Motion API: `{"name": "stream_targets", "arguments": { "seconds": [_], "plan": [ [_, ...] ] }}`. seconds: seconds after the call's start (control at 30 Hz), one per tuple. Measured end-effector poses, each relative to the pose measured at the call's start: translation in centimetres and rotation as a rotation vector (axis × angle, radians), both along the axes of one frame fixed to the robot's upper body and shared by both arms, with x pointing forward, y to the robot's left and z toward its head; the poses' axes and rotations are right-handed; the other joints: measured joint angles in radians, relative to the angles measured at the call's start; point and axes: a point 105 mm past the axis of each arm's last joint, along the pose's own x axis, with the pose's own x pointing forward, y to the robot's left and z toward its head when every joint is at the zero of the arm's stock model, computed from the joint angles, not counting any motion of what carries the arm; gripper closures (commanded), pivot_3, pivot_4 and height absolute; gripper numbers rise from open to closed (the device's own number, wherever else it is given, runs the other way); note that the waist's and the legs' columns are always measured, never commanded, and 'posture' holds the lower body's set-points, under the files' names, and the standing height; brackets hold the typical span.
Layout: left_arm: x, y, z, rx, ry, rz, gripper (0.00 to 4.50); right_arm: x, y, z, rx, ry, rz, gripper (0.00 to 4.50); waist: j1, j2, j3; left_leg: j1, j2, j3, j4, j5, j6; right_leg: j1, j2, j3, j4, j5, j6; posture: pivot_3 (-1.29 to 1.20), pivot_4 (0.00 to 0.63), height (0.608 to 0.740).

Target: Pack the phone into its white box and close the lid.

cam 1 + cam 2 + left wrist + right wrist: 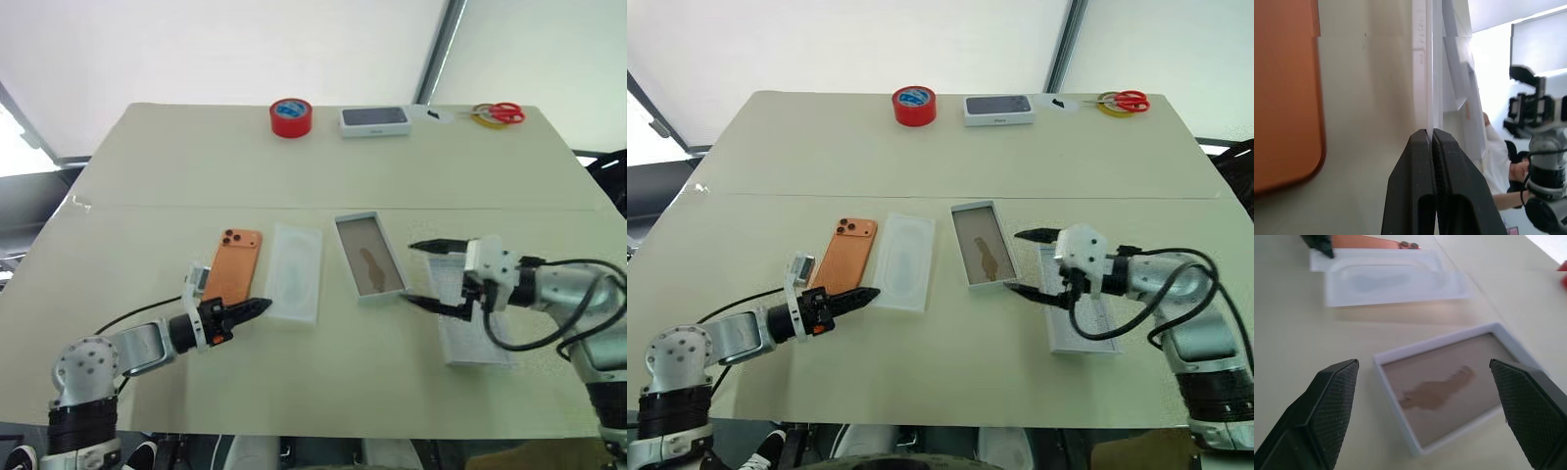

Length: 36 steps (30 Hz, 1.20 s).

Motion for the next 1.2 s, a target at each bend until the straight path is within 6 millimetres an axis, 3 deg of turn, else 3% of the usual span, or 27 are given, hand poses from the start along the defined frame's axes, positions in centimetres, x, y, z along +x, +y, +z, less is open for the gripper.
{"name": "stream_targets", "arguments": {
  "seconds": [0.1, 0.23, 0.3, 0.43, 0.6, 0.63, 0.73, 0.97, 1.17, 1.2],
  "plan": [
    [0.6, -0.2, 1.8, -0.027, -0.067, 0.019, 4.49, -0.3, 1.2, -2.0, -0.088, 0.030, 0.054, 0.00, 0.000, 0.000, 0.000, 0.000, -0.001, 0.000, 0.000, 0.000, 0.000, 0.000, 0.000, 0.000, 0.000, 0.000, 0.000, 0.00, 0.150, 0.730],
    [0.8, -0.5, 3.0, -0.078, -0.099, 0.041, 4.49, 1.7, 1.3, -1.0, -0.130, -0.019, 0.051, 0.00, -0.002, -0.002, 0.001, 0.000, -0.001, 0.000, 0.000, 0.000, 0.000, 0.000, 0.000, 0.000, 0.000, 0.000, 0.000, 0.00, 0.150, 0.730],
    [1.0, -0.7, 3.3, -0.074, -0.106, 0.043, 4.49, 2.3, 1.6, -1.4, -0.180, -0.034, 0.073, 0.00, -0.001, -0.002, 0.001, 0.000, -0.001, 0.000, 0.000, 0.000, 0.000, 0.000, 0.001, -0.001, 0.000, 0.000, 0.000, 0.00, 0.150, 0.730],
    [1.3, -0.6, 3.3, -0.069, -0.102, 0.073, 4.50, 2.3, 1.5, -4.0, -0.292, 0.006, 0.141, 1.37, 0.001, -0.004, 0.002, 0.000, -0.001, 0.000, 0.002, 0.000, 0.000, 0.001, 0.001, -0.001, -0.001, 0.000, 0.000, 0.00, 0.150, 0.730],
    [1.2, -1.6, 3.6, -0.069, -0.115, 0.066, 4.50, 3.1, 1.4, -4.1, -0.344, 0.015, 0.183, 4.11, -0.001, -0.005, 0.002, 0.002, -0.001, 0.000, 0.002, 0.000, 0.000, 0.004, 0.001, -0.001, -0.001, 0.000, 0.000, 0.00, 0.150, 0.730],
    [1.2, -1.5, 3.5, -0.070, -0.113, 0.076, 4.50, 3.2, 1.5, -4.0, -0.331, 0.027, 0.178, 4.46, -0.001, -0.005, 0.002, 0.002, -0.001, 0.000, 0.002, 0.000, 0.000, 0.004, 0.001, -0.001, -0.001, 0.000, 0.000, 0.00, 0.150, 0.730],
    [1.1, -1.1, 3.4, -0.082, -0.097, 0.101, 4.50, 3.1, 2.0, -4.0, -0.272, 0.095, 0.156, 4.46, -0.001, -0.005, 0.002, 0.001, -0.001, 0.000, 0.002, 0.000, 0.000, 0.003, 0.001, -0.001, -0.001, 0.000, 0.000, 0.00, 0.150, 0.730],
    [1.1, -0.9, 4.3, -0.095, -0.122, 0.123, 4.50, 1.8, 5.7, -3.9, -0.166, 0.123, 0.131, 4.46, 0.002, -0.005, 0.002, 0.001, -0.001, -0.001, 0.002, 0.000, 0.000, 0.002, 0.000, -0.001, -0.001, 0.000, 0.000, 0.00, 0.150, 0.730],
    [1.2, -1.9, 4.1, -0.107, -0.108, 0.104, 4.50, 0.5, 7.5, -4.0, -0.134, 0.158, 0.117, 4.46, -0.001, -0.005, 0.002, 0.001, -0.001, -0.001, 0.001, 0.000, -0.001, 0.002, 0.000, -0.001, -0.001, 0.000, 0.000, 0.00, 0.150, 0.730],
    [1.2, -2.2, 4.1, -0.111, -0.108, 0.098, 4.50, 0.4, 7.7, -3.9, -0.122, 0.168, 0.114, 4.20, -0.001, -0.005, 0.002, 0.001, -0.001, -0.001, 0.001, 0.000, -0.001, 0.002, 0.000, -0.001, -0.001, 0.000, 0.000, 0.00, 0.150, 0.730]
  ]
}}
